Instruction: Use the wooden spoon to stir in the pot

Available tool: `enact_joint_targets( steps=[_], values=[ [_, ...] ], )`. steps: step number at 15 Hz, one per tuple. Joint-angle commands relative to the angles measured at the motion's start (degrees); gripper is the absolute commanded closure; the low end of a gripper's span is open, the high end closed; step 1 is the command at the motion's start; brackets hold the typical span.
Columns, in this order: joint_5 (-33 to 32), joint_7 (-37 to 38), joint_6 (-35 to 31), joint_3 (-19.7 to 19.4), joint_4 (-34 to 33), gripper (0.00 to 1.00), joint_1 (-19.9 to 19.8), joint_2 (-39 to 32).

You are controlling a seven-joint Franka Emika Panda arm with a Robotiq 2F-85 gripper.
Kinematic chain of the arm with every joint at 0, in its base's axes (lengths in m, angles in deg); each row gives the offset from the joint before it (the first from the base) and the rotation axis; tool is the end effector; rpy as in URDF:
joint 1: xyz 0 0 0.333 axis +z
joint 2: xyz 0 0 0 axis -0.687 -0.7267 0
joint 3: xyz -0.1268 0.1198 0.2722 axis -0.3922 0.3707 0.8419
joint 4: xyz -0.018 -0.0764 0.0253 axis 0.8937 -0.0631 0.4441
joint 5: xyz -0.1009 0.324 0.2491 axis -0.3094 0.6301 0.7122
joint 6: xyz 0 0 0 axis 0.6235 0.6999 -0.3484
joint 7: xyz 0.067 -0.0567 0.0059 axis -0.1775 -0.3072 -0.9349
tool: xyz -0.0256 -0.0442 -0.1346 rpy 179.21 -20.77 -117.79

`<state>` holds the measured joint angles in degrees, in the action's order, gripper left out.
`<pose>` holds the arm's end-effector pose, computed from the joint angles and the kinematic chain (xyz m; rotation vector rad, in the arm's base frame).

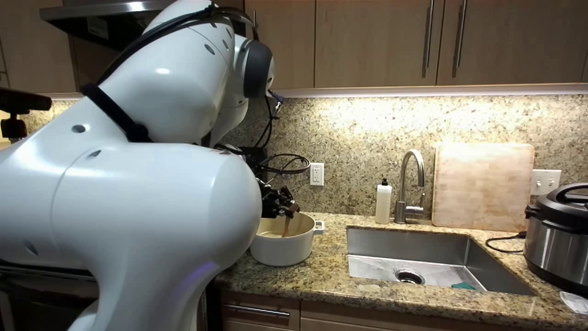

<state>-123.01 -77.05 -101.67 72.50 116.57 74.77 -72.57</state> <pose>0.4637 0.3056 0.1795 1.5349 0.9926 -0.7973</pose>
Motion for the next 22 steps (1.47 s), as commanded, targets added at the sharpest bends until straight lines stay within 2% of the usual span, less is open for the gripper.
enact_joint_targets(
  steps=[1, 5, 10, 17, 19, 22],
  values=[
    [-0.11, 4.45, -3.13, 0.51, 6.4, 0.91, -3.82, 5.45],
    [0.55, 10.68, -3.21, -0.54, 3.04, 0.91, -4.85, 4.31],
    [-0.11, 14.13, -1.21, -0.9, -4.73, 0.91, -1.99, -0.52],
    [-2.01, 10.67, 2.56, -1.63, -13.13, 0.91, 5.12, -8.0],
    [-2.25, 8.7, 3.89, -1.73, -13.79, 0.91, 6.52, -9.08],
    [-3.4, 7.04, 4.97, -1.65, -11.13, 0.91, 7.62, -8.24]
  ],
)
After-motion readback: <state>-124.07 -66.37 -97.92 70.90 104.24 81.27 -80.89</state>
